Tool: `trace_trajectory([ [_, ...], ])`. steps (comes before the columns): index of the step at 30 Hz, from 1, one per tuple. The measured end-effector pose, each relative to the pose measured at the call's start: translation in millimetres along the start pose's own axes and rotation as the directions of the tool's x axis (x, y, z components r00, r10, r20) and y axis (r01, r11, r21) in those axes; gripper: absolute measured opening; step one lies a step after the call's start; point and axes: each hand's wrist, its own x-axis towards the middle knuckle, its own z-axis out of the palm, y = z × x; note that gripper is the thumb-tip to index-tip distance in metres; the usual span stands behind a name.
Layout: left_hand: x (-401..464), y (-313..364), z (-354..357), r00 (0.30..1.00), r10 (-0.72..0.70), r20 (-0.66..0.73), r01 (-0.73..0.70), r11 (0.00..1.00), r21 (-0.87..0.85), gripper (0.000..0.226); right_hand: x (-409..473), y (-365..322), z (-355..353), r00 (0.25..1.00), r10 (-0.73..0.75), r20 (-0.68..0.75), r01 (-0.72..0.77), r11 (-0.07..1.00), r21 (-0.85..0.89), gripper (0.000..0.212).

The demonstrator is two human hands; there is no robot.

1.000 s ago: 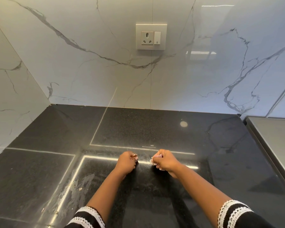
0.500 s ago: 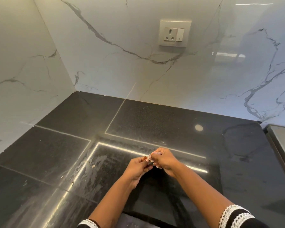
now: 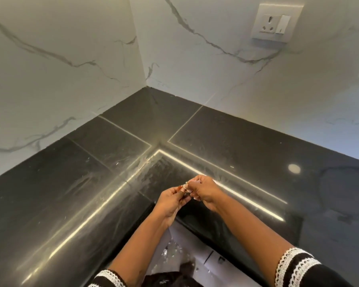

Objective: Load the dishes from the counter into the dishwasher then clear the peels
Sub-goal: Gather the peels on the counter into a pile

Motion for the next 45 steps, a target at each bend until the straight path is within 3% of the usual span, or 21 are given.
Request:
trace_trajectory([
  [21,-118,-87,-55,0.938,0.009,-0.346,-0.044,0.995,-0.094,0.015,-75,90,56,0.963,0.127,0.239,-0.091,0.983,-0.157,0.024],
  [35,-191,-137,-142,0.810,-0.030,-0.585,-0.130,0.965,-0.228,0.010,-115,147,155,0.862,0.295,0.411,-0.125,0.911,-0.392,0.020],
  [45,-286,-201,-221,0.710,-0.099,-0.697,-0.159,0.942,-0.296,0.013,-185,228,242,0.760,0.441,0.478,-0.139,0.828,-0.543,0.024],
])
